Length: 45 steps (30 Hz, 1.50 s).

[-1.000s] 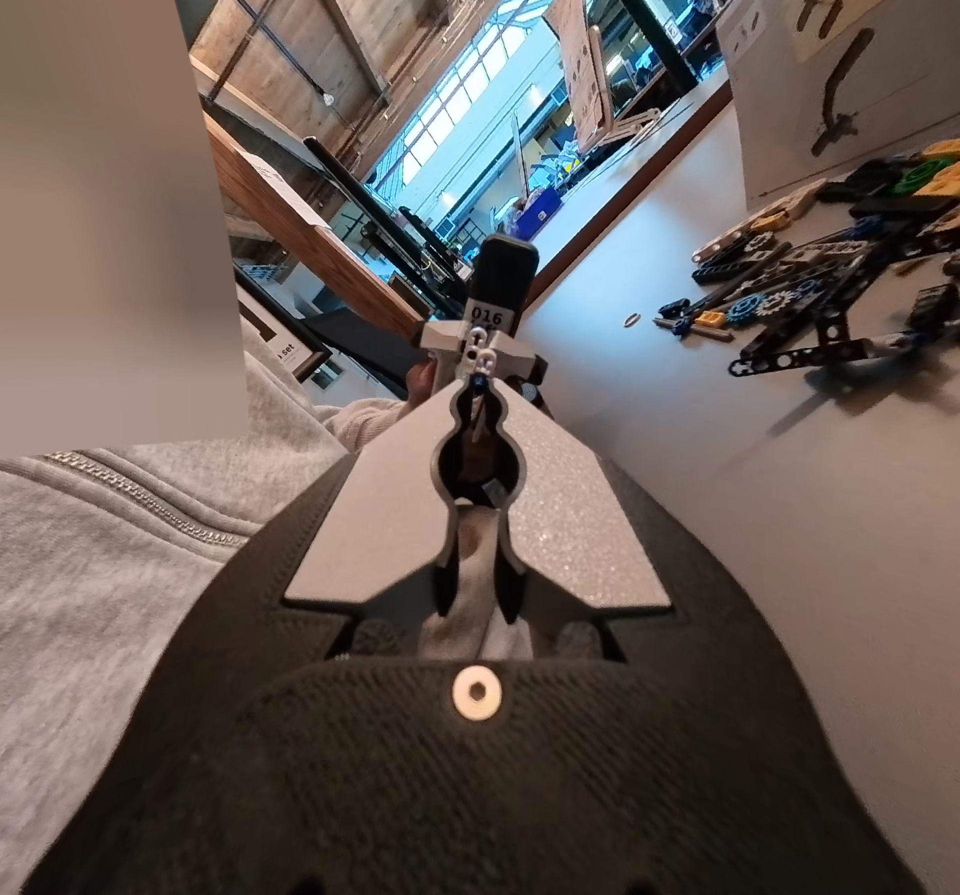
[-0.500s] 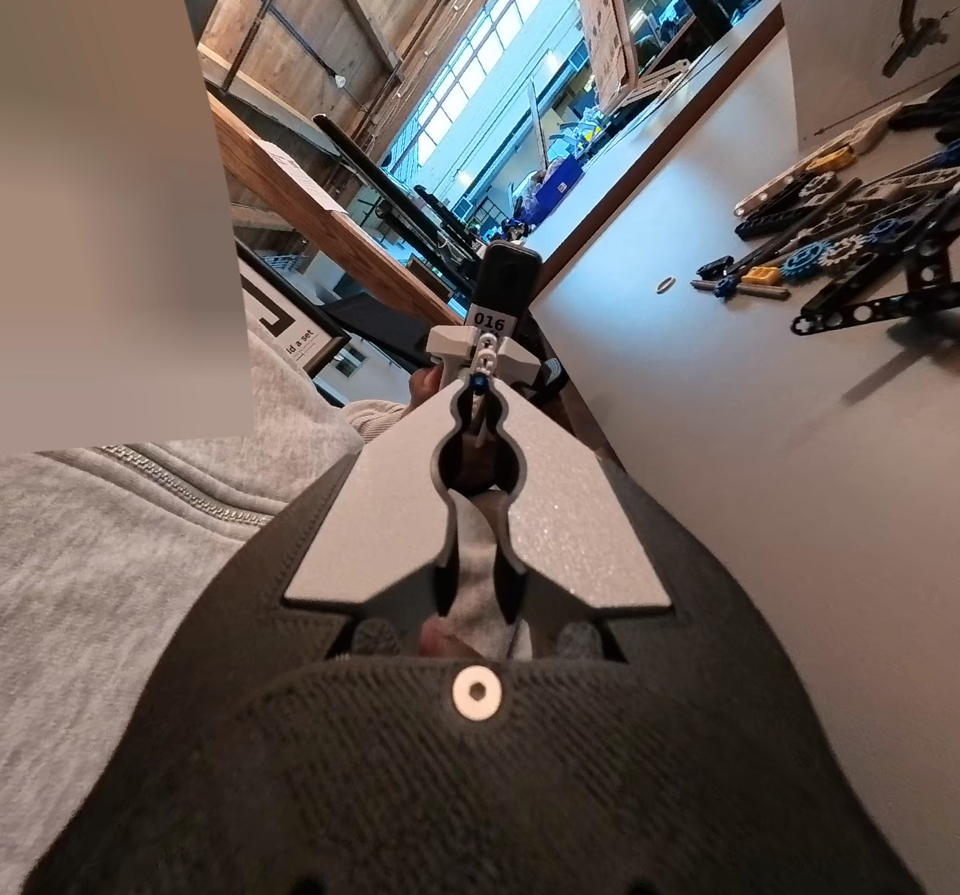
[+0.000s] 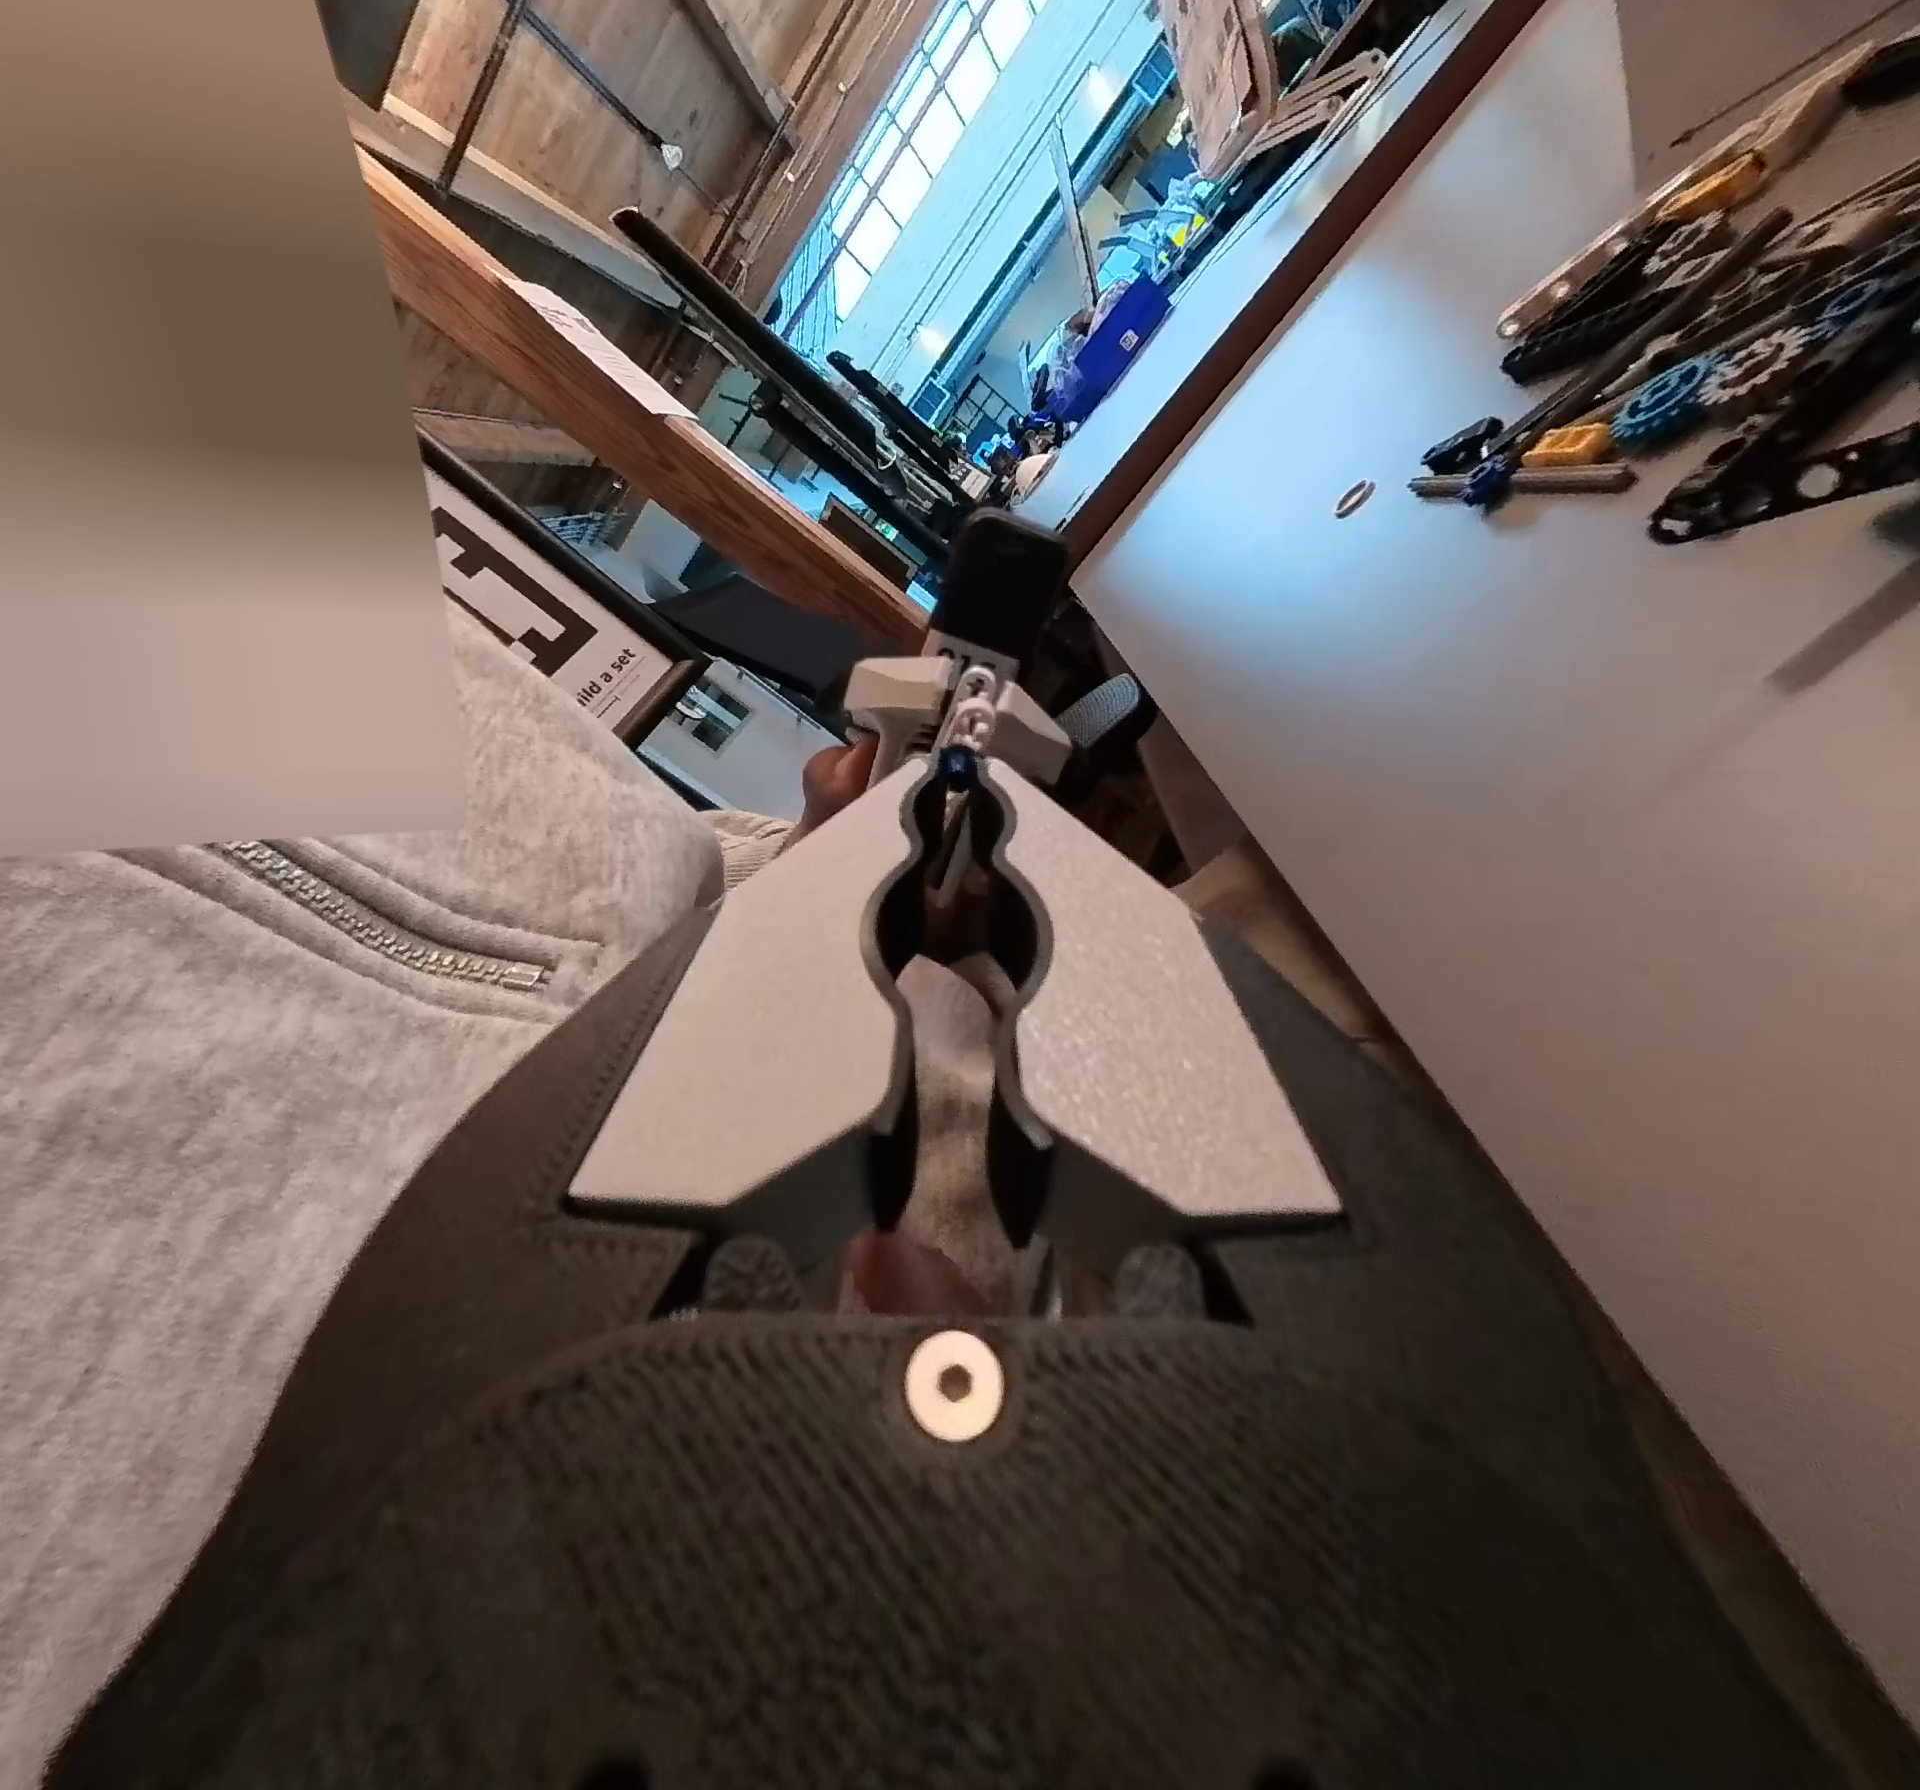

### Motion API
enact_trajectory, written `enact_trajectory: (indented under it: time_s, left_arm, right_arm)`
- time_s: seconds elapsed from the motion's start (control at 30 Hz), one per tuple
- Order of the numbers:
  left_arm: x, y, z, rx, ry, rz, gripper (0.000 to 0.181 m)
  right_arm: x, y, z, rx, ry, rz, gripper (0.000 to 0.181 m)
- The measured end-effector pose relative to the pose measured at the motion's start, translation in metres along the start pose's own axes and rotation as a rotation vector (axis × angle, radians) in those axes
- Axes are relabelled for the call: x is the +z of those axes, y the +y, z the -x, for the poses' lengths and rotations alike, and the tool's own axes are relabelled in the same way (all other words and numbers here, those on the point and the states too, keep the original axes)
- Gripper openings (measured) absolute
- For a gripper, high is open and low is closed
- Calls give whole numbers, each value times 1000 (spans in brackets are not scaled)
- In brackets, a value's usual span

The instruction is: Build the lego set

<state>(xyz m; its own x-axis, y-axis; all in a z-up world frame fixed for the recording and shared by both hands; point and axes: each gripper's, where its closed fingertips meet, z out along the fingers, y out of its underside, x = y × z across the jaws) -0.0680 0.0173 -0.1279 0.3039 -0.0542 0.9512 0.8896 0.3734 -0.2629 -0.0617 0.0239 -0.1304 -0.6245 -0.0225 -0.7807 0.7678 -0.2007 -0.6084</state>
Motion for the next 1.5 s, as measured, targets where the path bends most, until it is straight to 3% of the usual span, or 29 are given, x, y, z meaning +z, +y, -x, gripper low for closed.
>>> enact_trajectory:
  time_s: [0.3,0.63,0.9,1.17,1.4,1.5]
  left_arm:
    - [1,1,2,-43,5,5,4]
    - [-6,9,1,-26,-19,61,4]
    - [-11,15,1,47,-67,162,5]
    - [-23,25,4,132,-137,355,4]
    - [-17,22,3,69,-85,289,4]
    - [-13,14,-1,23,-48,195,4]
  right_arm:
    - [-1,0,-1,-79,50,17,1]
    - [1,11,2,-14,-3,75,1]
    - [4,20,3,3,-15,135,1]
    - [9,32,5,-33,-10,215,1]
    - [7,25,4,-17,-18,166,1]
    - [6,17,5,-38,-14,111,1]
